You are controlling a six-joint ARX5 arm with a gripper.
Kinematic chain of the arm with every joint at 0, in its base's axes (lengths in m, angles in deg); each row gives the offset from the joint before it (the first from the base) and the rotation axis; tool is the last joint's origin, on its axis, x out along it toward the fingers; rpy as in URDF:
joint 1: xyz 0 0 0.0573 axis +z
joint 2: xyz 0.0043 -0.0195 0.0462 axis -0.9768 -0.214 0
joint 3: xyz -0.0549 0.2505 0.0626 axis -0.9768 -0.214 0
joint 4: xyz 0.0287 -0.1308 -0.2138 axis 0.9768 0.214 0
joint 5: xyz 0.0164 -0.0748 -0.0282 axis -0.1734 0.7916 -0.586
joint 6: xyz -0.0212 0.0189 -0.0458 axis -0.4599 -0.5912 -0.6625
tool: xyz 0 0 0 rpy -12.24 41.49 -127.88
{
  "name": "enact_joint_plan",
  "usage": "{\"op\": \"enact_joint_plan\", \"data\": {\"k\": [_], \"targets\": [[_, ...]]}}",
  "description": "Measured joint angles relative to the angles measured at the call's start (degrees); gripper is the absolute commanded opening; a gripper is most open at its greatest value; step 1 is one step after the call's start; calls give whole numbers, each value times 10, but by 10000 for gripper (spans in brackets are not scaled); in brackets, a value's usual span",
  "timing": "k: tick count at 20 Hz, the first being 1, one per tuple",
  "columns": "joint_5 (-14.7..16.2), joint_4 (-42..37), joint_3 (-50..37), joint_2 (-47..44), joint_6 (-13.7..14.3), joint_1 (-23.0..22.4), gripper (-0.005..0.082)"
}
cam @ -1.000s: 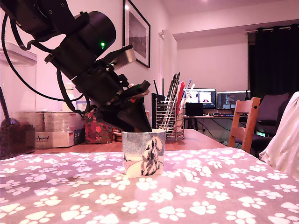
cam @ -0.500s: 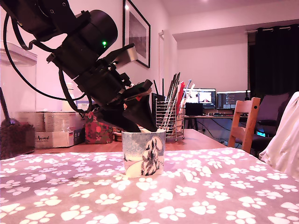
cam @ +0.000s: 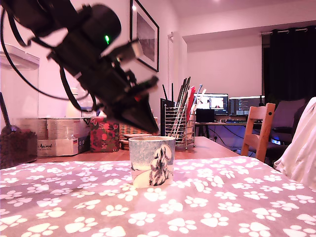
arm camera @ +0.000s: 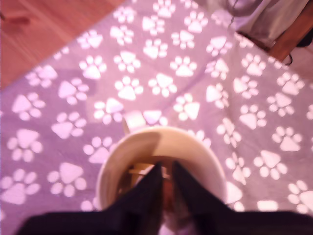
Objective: Pick up the coffee capsules on the table and drop them inside the coffee cup
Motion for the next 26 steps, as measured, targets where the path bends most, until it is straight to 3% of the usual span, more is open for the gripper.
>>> {"op": "enact_joint_plan", "data": {"k": [12, 20, 26], "targets": [[14, 24, -11, 42, 0, 2, -23], [14, -15, -120, 83, 0, 60, -23], [14, -54, -188, 181, 0, 112, -23]]}}
